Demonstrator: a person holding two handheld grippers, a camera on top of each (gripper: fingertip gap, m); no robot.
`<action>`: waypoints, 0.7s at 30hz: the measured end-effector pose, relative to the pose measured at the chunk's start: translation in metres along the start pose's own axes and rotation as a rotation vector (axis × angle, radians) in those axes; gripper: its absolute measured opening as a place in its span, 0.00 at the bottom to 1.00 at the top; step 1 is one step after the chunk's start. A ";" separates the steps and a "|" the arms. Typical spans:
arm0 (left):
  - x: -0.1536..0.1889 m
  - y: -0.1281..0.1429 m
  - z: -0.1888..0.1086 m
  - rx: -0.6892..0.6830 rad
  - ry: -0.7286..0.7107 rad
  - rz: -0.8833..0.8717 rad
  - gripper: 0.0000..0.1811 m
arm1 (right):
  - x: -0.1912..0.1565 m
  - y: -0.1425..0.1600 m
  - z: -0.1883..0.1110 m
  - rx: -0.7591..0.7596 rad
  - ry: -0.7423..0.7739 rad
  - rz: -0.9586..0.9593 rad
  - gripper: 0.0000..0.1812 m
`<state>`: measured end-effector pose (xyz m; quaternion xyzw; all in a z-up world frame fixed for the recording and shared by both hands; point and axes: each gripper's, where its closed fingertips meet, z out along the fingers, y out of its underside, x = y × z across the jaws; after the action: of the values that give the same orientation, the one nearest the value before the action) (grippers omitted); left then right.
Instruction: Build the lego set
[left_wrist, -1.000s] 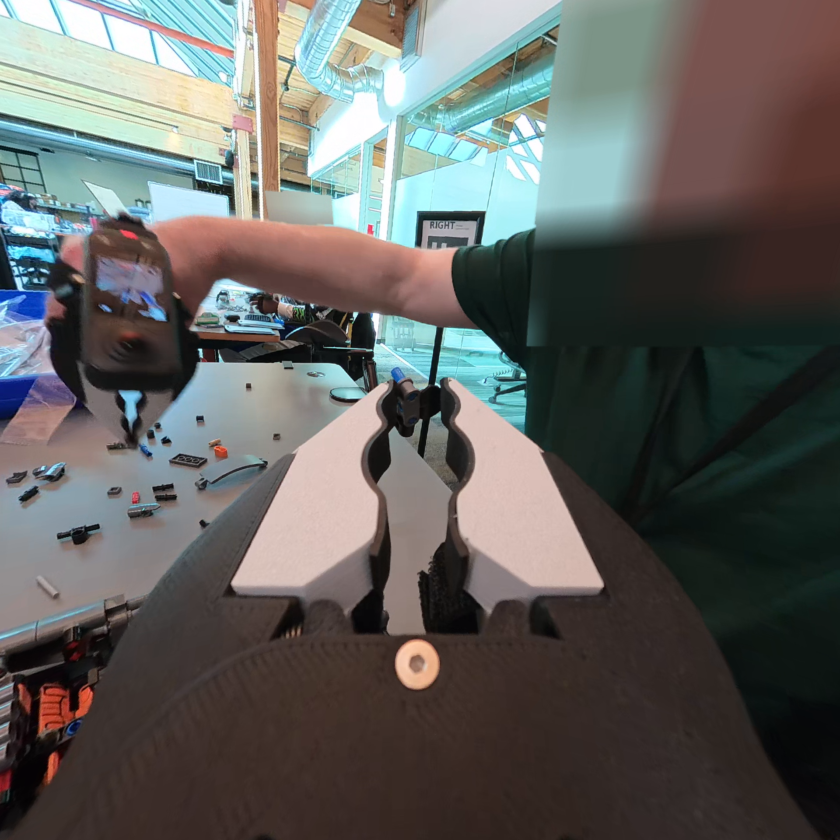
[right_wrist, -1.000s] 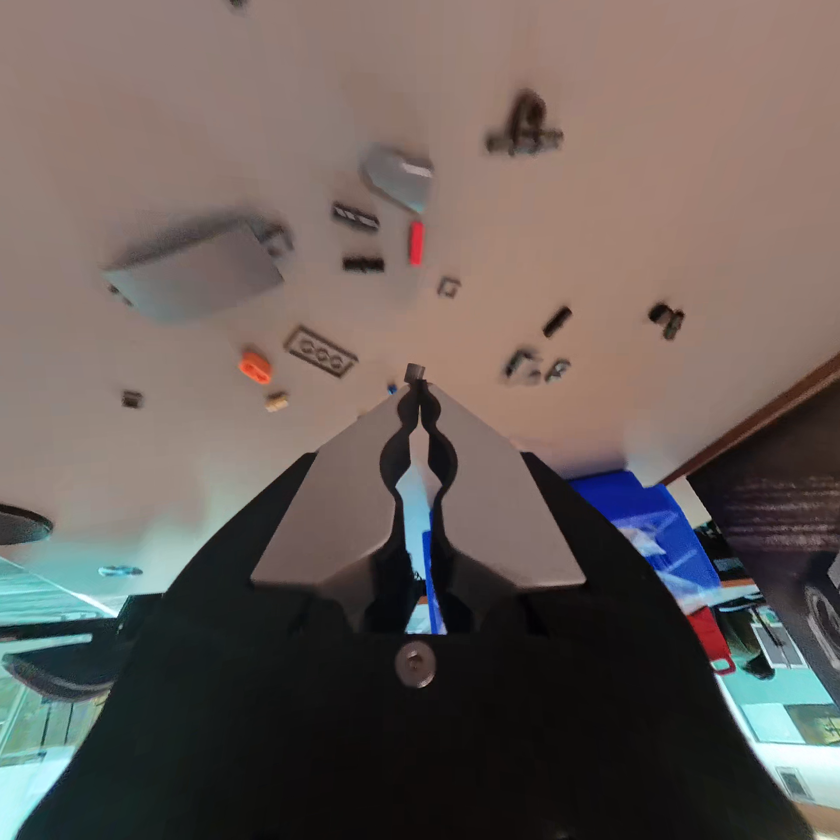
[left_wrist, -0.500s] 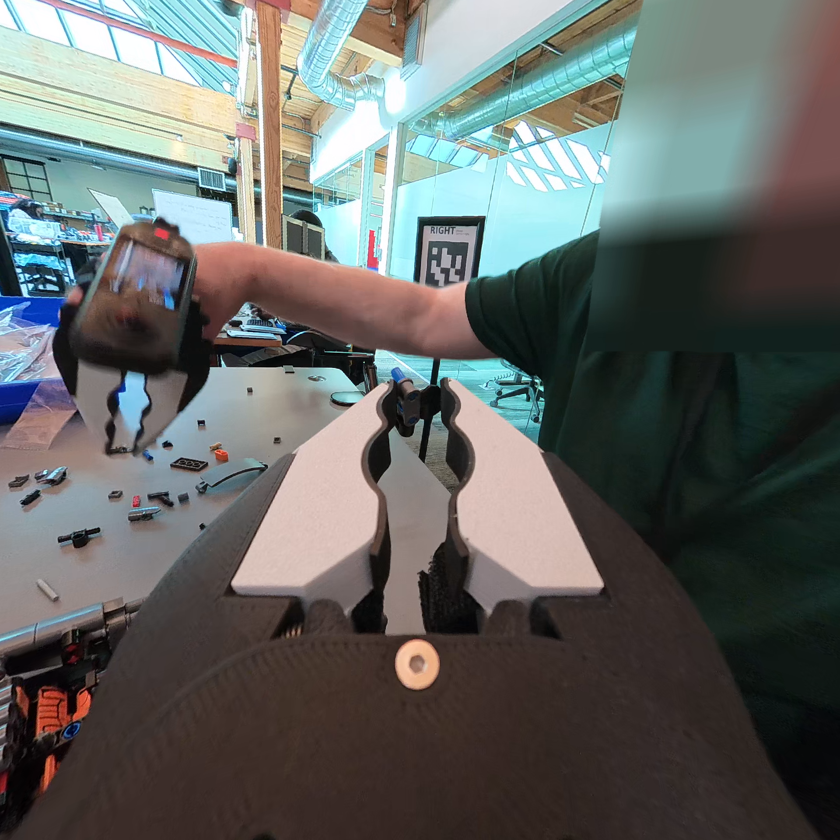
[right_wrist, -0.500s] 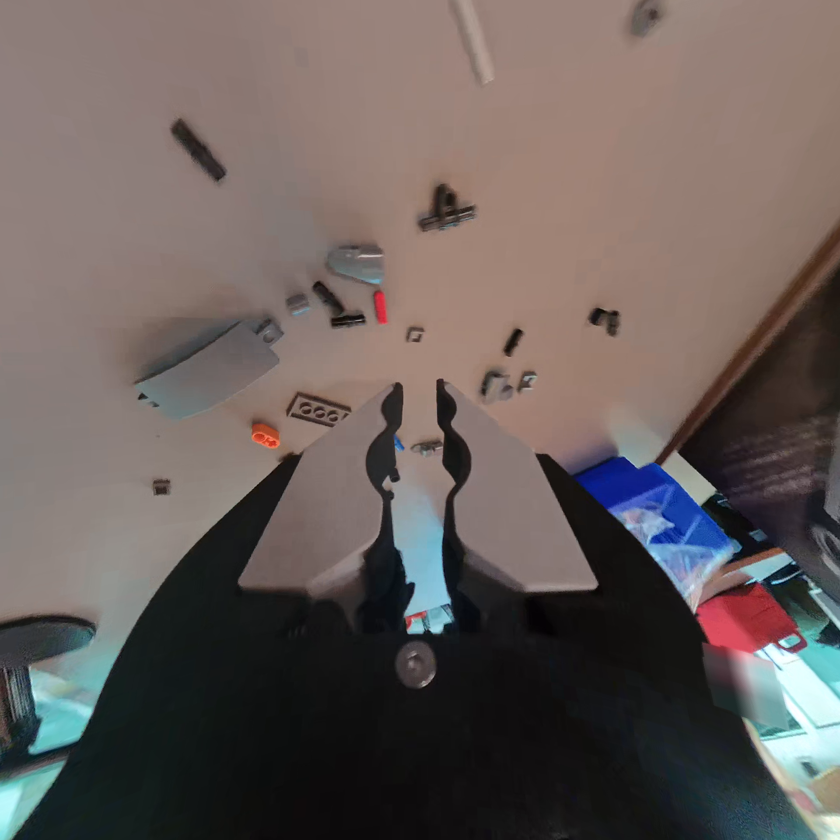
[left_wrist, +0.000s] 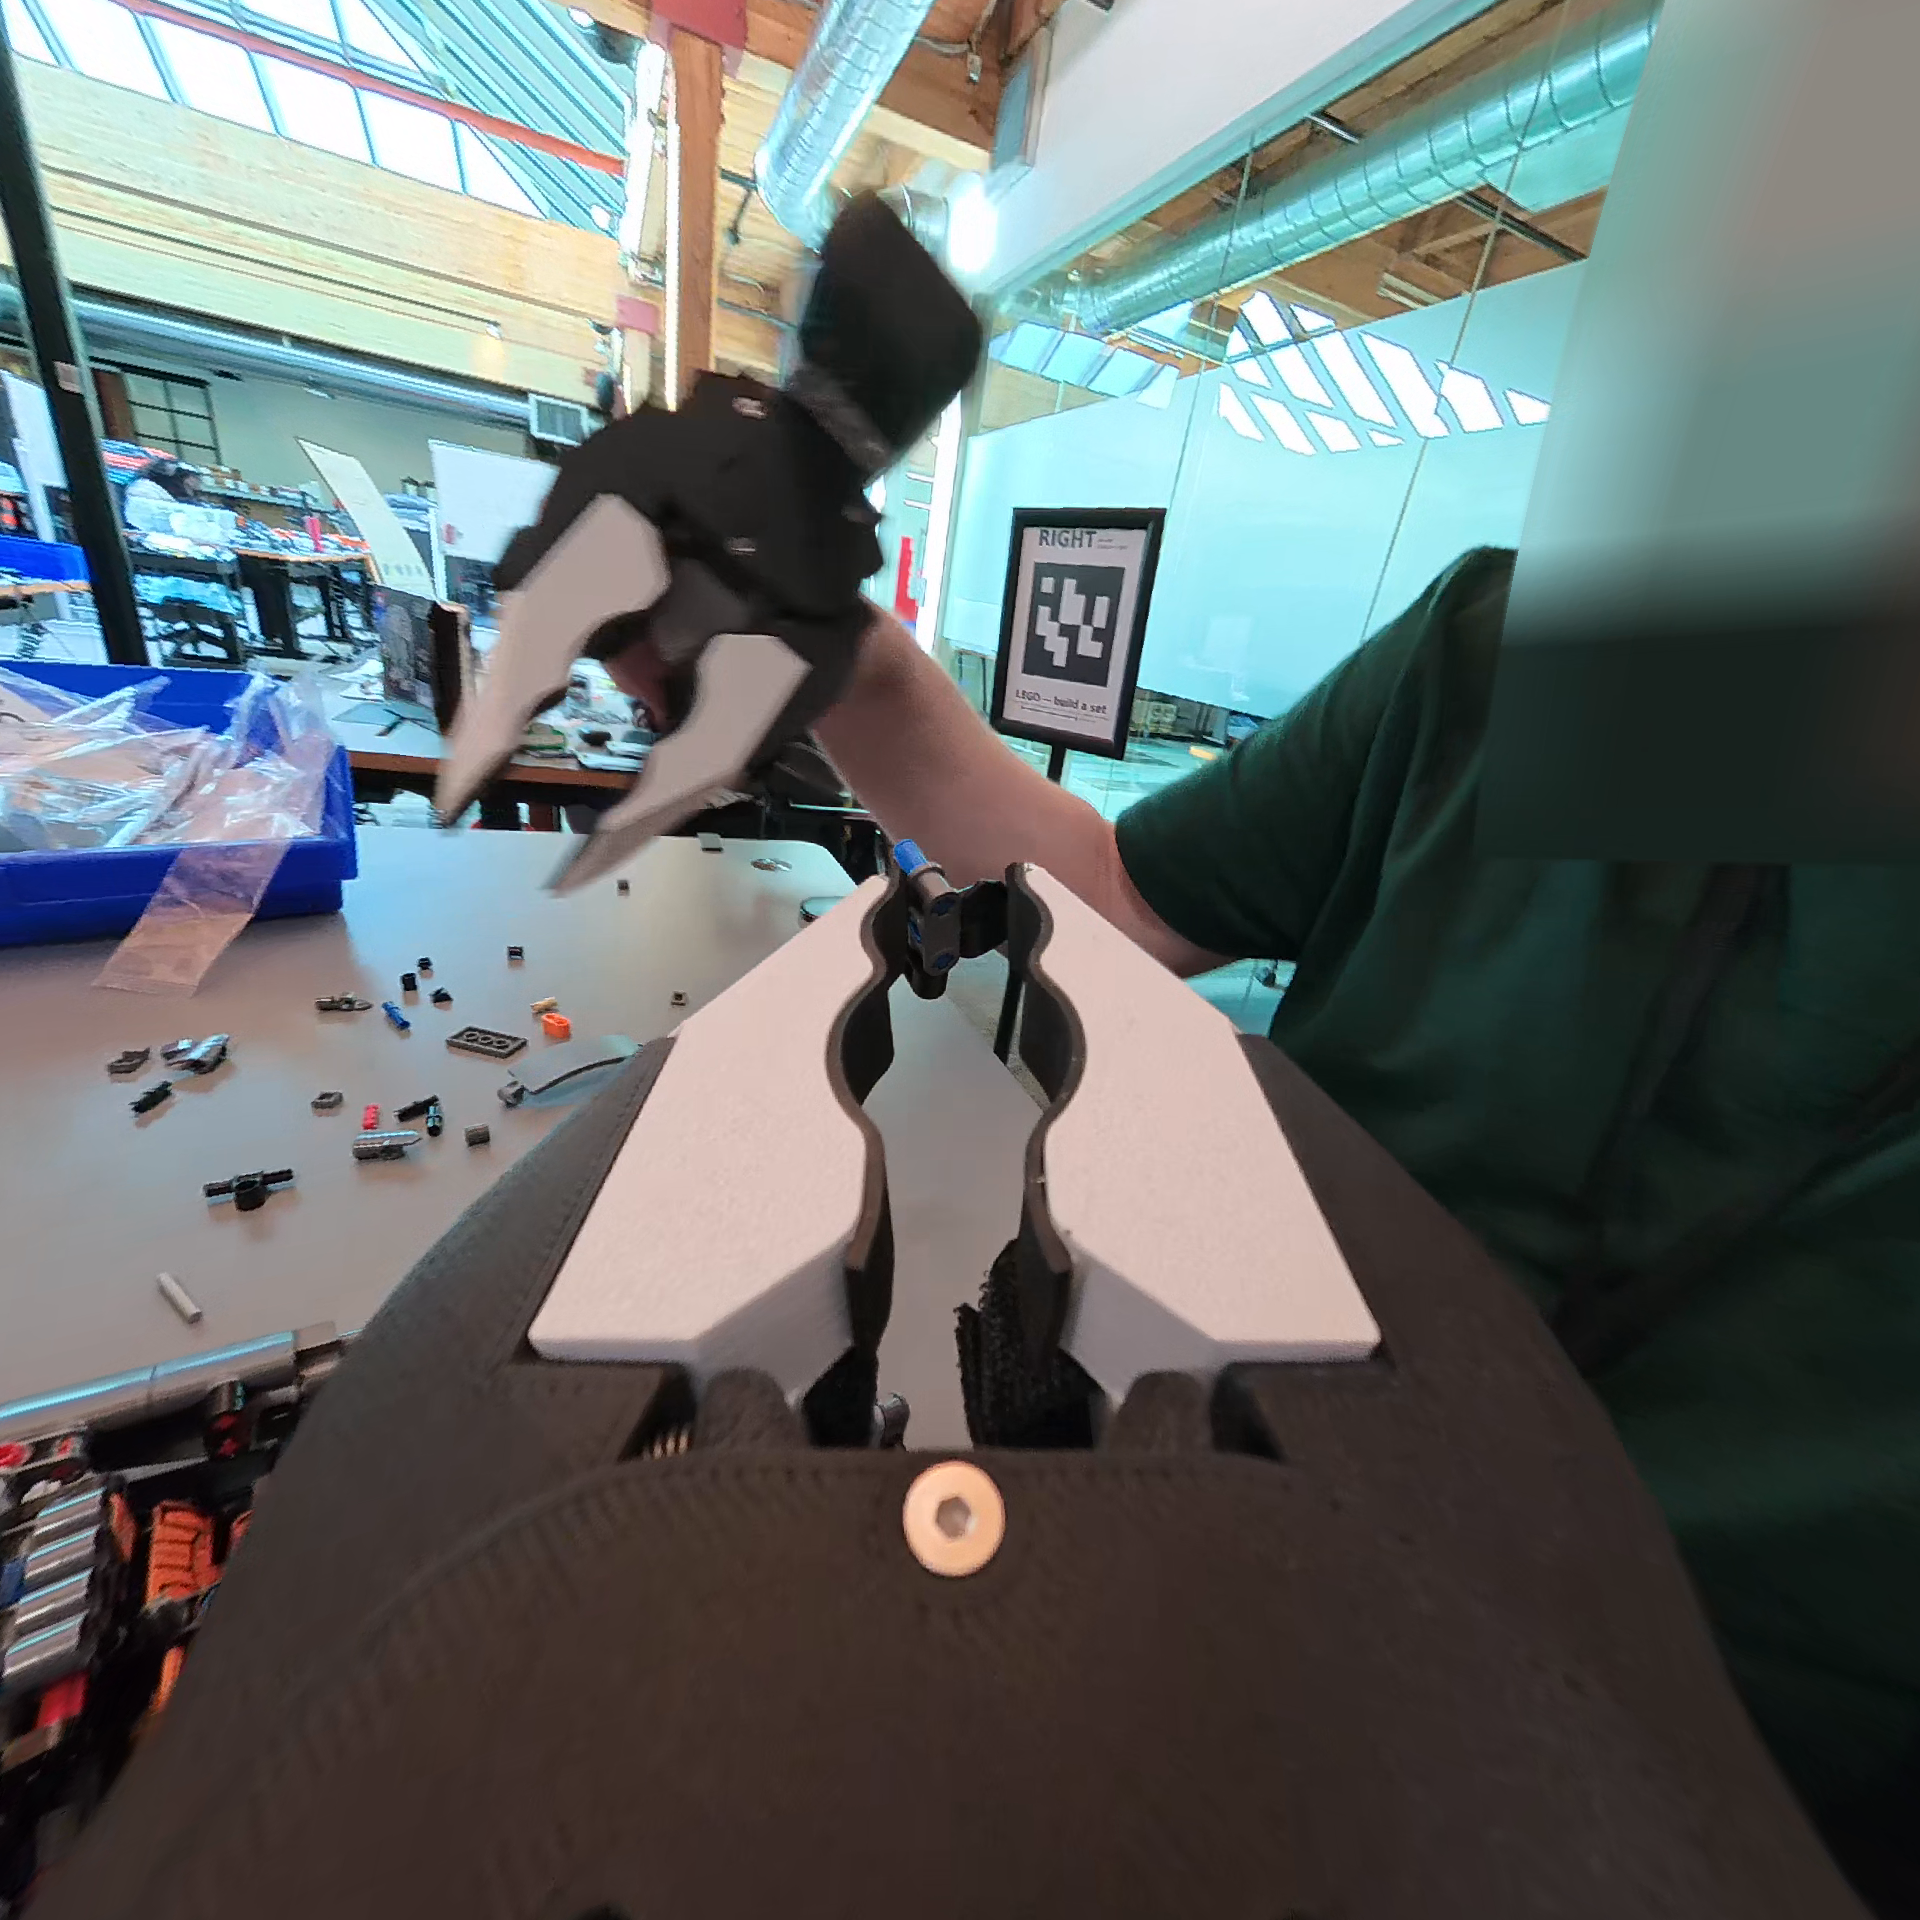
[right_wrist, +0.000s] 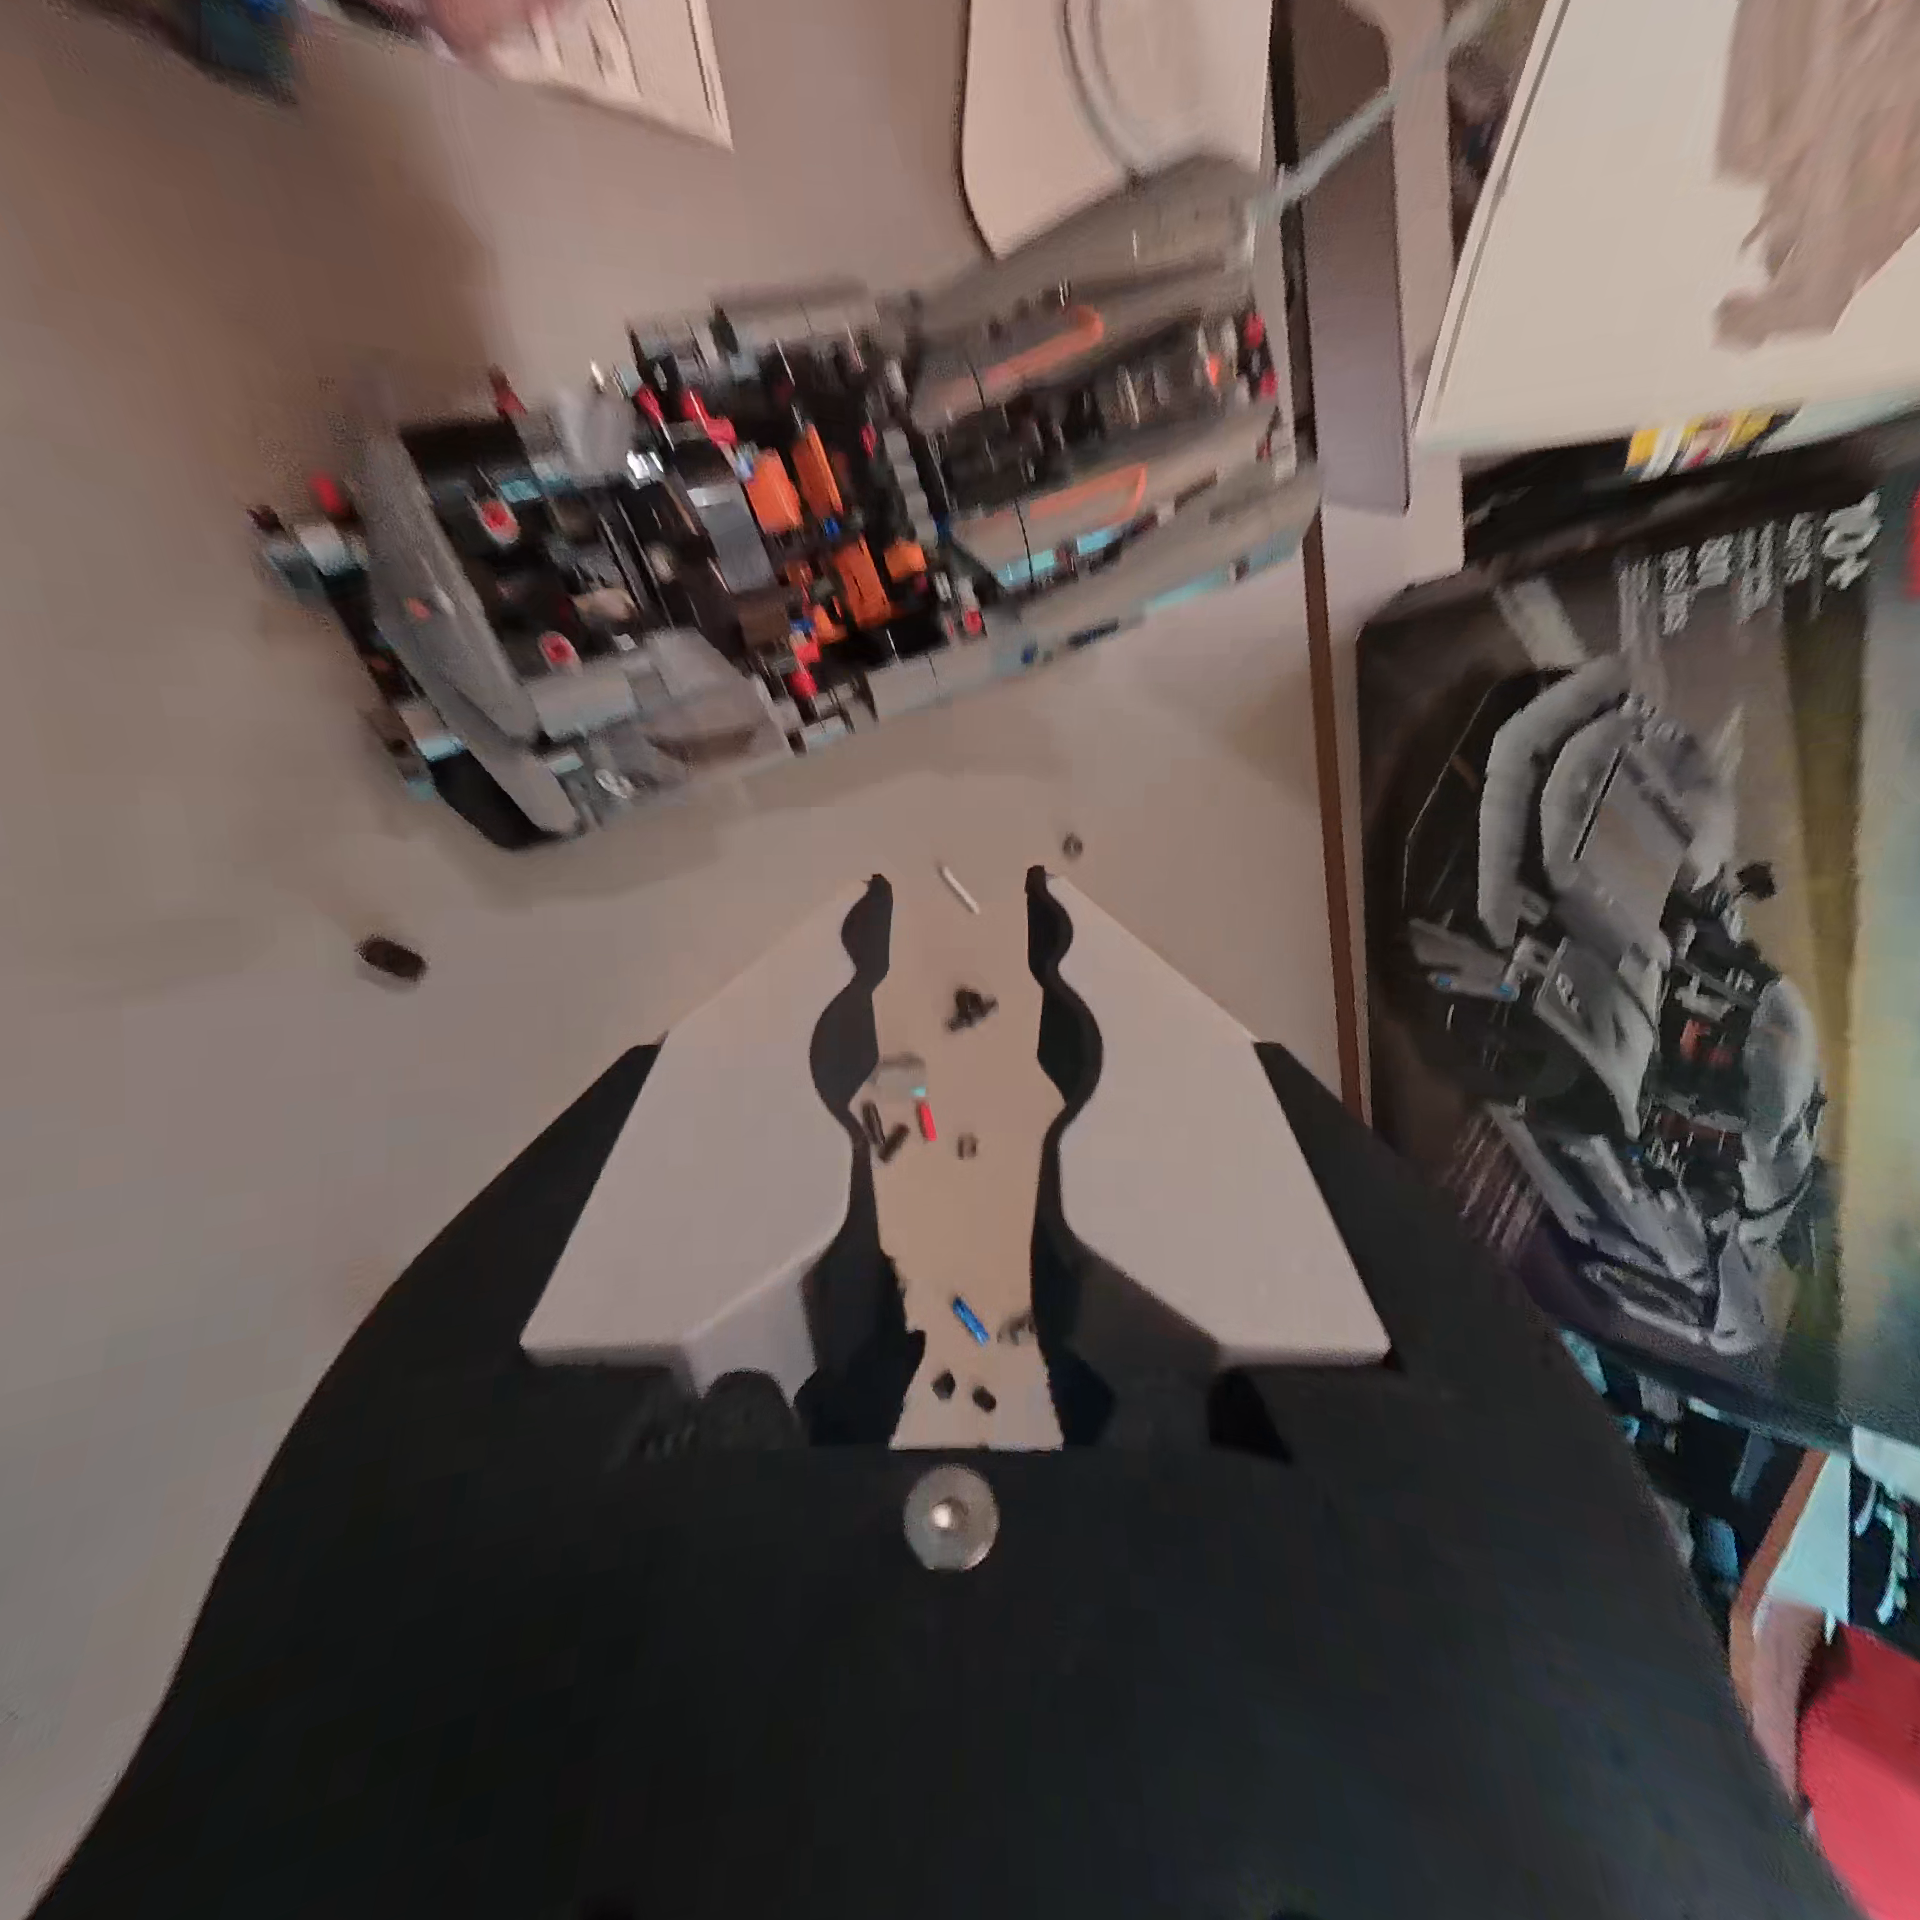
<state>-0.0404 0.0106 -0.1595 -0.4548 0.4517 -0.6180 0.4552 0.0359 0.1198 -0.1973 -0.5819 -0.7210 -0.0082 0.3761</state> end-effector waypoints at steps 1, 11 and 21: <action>-0.001 -0.001 -0.001 0.007 -0.009 0.000 0.09 | -0.005 -0.010 -0.003 0.031 0.006 -0.004 0.14; -0.014 0.001 -0.002 0.014 -0.066 -0.014 0.09 | -0.005 -0.073 -0.008 0.421 0.078 0.097 0.14; -0.023 -0.002 -0.007 0.016 -0.115 -0.007 0.09 | 0.013 -0.044 0.015 0.554 0.140 0.225 0.16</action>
<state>-0.0433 0.0341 -0.1617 -0.4872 0.4182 -0.5961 0.4820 -0.0099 0.1236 -0.1822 -0.5316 -0.5991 0.1905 0.5676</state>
